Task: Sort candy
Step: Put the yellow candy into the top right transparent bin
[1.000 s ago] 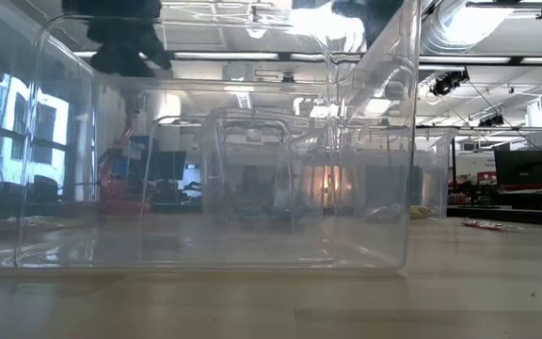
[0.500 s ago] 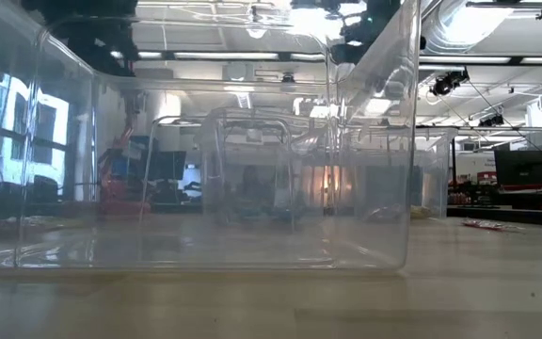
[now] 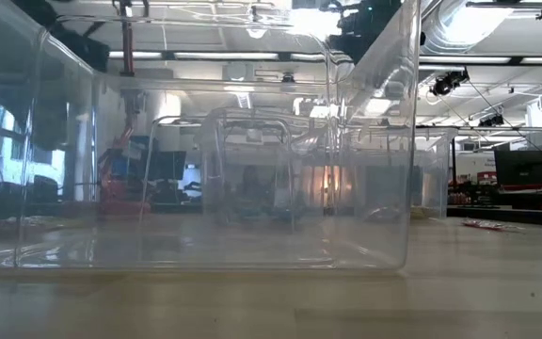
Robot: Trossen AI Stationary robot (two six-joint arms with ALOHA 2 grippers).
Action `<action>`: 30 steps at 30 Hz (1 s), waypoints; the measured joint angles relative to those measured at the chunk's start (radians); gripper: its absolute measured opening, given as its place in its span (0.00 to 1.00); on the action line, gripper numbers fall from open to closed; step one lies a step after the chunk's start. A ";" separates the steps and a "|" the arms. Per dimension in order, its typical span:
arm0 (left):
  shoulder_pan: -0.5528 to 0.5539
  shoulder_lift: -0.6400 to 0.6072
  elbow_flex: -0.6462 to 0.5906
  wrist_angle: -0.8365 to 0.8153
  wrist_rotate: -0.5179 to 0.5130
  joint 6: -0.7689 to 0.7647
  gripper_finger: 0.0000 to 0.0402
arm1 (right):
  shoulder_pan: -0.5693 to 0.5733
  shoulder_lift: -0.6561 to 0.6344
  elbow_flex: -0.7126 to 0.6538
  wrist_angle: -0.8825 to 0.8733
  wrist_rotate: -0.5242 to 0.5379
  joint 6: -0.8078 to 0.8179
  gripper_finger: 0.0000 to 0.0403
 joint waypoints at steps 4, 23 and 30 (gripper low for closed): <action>0.038 0.119 0.000 0.008 0.017 -0.018 0.48 | 0.023 0.000 0.000 0.024 -0.003 0.021 0.38; 0.195 0.499 0.004 0.134 0.176 0.192 0.48 | 0.066 0.000 0.000 0.033 -0.033 0.021 0.38; 0.185 0.447 0.010 0.154 0.154 0.271 0.25 | 0.087 0.000 0.000 0.028 -0.025 0.021 0.38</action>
